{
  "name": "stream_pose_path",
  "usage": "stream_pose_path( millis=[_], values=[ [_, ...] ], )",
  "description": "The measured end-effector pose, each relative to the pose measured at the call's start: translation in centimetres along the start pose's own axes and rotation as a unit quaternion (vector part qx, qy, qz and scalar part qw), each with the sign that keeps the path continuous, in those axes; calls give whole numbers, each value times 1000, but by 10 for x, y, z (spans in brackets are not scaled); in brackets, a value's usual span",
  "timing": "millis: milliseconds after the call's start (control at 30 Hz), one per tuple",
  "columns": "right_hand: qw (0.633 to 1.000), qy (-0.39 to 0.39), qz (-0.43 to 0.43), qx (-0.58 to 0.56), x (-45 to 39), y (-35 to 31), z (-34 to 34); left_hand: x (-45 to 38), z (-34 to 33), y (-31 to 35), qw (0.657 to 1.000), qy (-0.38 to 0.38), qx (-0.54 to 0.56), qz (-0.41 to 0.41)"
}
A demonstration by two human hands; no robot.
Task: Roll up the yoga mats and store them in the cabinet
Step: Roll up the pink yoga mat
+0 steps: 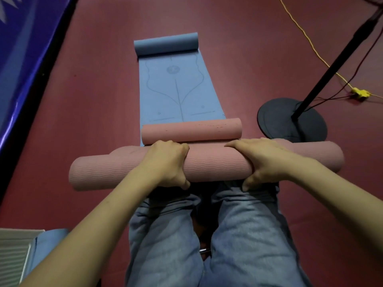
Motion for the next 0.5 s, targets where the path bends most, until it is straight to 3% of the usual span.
stream_pose_path(
  millis=[200, 367, 500],
  values=[
    [998, -14, -65, -21, 35, 57, -2, 4, 26, -5, 996, -79, 30, 8],
    [998, -49, -47, -5, 63, 48, -17, 41, 31, 11, 990, -143, -8, 0],
    [995, -86, -23, 34, 73, 35, -21, 73, -6, 12, 984, -145, 106, 7]
  ],
)
Point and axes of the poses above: each hand's wrist, its own x-axis away from the middle knuckle, its own z-axis out of the back of the hand, y = z × x, the point moved 5 cm from there along -x, towards the middle knuckle, and after that the axes turned 8 degrees about x, right-handed, at the moved point
